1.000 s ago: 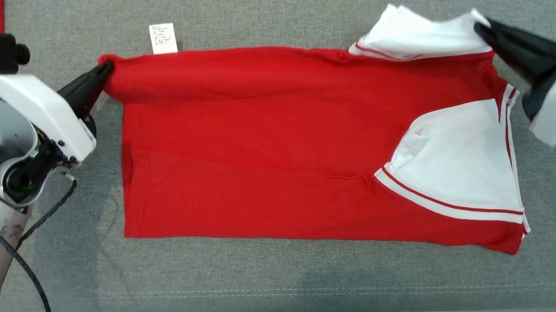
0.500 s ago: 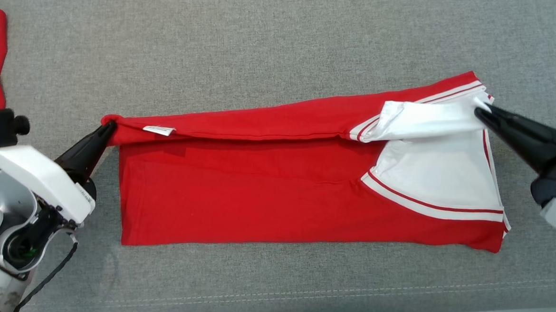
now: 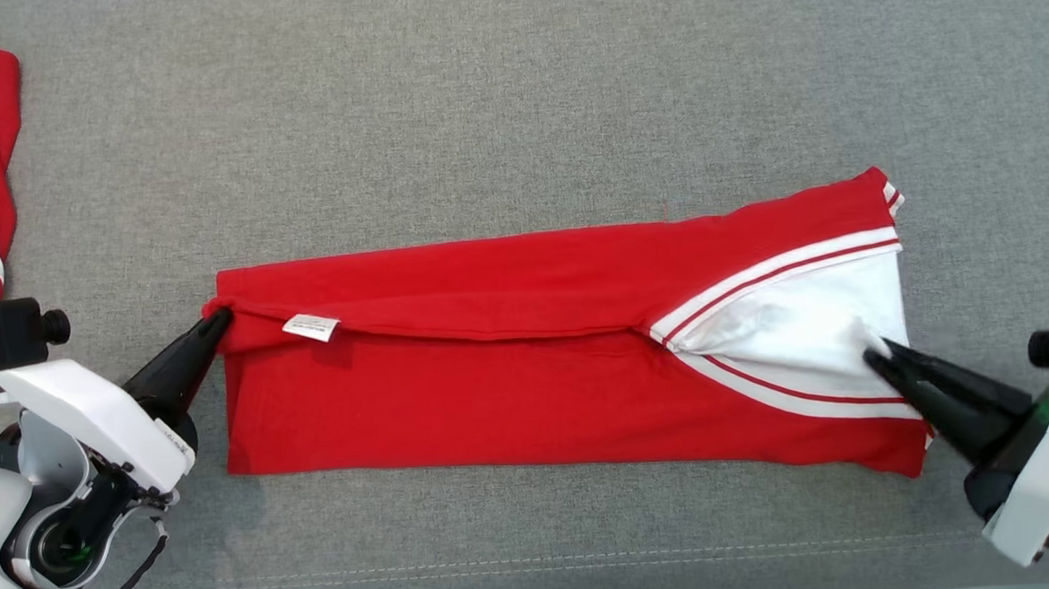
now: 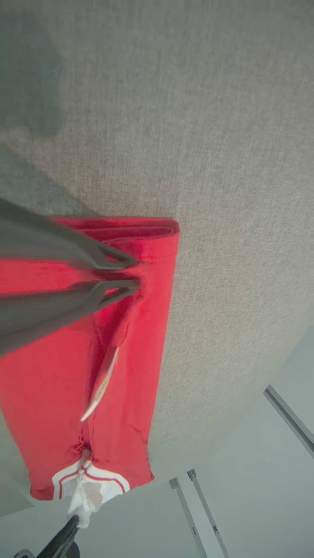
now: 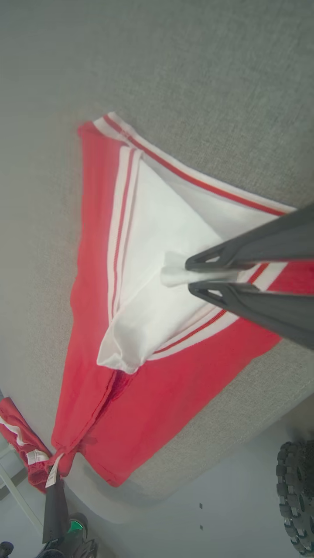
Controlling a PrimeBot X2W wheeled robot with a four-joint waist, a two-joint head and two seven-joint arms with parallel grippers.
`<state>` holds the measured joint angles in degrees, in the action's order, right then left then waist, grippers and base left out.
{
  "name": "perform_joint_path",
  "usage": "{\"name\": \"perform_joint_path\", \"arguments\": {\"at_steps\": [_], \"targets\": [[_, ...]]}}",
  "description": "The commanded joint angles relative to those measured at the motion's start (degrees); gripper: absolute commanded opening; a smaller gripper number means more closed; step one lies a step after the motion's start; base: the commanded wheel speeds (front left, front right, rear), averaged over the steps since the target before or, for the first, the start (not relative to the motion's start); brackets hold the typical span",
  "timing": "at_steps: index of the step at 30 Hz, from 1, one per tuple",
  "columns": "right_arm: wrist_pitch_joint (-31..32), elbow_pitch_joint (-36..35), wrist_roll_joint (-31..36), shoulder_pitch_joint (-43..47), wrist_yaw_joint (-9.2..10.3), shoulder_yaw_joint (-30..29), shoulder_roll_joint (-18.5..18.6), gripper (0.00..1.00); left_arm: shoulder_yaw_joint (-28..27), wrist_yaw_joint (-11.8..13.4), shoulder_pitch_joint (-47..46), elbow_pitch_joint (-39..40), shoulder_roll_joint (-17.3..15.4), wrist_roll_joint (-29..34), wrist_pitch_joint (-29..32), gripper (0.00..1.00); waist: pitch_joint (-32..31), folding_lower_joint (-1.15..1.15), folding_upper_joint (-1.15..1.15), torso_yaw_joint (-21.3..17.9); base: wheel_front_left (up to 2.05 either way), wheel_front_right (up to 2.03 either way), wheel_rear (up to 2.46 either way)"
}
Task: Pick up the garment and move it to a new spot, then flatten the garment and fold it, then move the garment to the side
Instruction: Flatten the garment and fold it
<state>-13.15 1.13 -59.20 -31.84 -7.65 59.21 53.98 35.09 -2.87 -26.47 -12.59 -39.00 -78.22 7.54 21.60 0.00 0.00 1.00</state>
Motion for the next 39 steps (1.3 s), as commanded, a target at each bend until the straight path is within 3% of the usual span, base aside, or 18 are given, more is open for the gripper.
{"name": "perform_joint_path", "arguments": {"at_steps": [1,8,14,15,20,23,26,32,39], "targets": [[-1.0,0.0,0.7,3.7,0.16,-0.9,1.3,1.0,-3.1,0.5,-0.3,0.9,-2.7,-0.2,-0.9,1.0,-0.3,0.0,0.0,-0.1,0.0,0.0,0.0],[-1.7,0.8,1.4,11.2,0.16,-6.1,-2.6,1.0,-5.0,3.2,2.3,0.9,-2.9,3.5,-9.1,1.0,-2.7,0.0,0.0,-0.5,0.0,0.0,0.0],[-1.8,2.2,5.0,19.4,0.16,-23.1,-9.2,1.0,-5.8,11.2,5.7,4.8,-3.2,11.6,-19.2,1.0,-5.7,0.0,0.0,-0.8,0.0,0.0,0.0],[-1.8,2.2,5.0,19.4,0.16,-23.1,-9.2,1.0,-5.8,11.2,5.7,4.8,-3.2,11.6,-19.2,1.0,-5.7,0.0,0.0,-0.8,0.0,0.0,0.0],[-1.8,5.8,15.3,23.5,0.16,-38.6,-19.2,1.0,-7.4,20.1,7.9,10.1,-2.7,19.7,-22.0,1.0,-8.4,0.0,0.0,-0.9,0.0,0.0,0.0],[-1.8,7.1,22.7,24.0,0.16,-46.3,-26.0,1.0,-8.4,23.9,9.9,13.4,-1.1,23.9,-22.4,1.0,-9.9,0.0,0.0,-0.9,0.0,0.0,0.0],[-1.8,8.4,29.8,24.7,0.16,-52.4,-32.1,1.0,-10.6,26.1,12.6,15.7,1.7,27.2,-22.5,1.0,-11.7,0.0,0.0,-0.5,0.0,0.0,0.0],[-0.2,8.8,39.2,27.7,0.16,-57.0,-39.8,1.0,-15.0,24.5,20.0,17.9,7.4,36.3,-22.5,1.0,-15.6,0.0,0.0,0.1,0.0,0.0,0.0],[1.7,8.7,42.7,32.0,0.16,-58.6,-42.4,1.0,-15.7,20.0,26.0,15.2,10.3,41.0,-22.5,1.0,-19.9,0.0,0.0,1.1,0.0,0.0,0.0]]}}
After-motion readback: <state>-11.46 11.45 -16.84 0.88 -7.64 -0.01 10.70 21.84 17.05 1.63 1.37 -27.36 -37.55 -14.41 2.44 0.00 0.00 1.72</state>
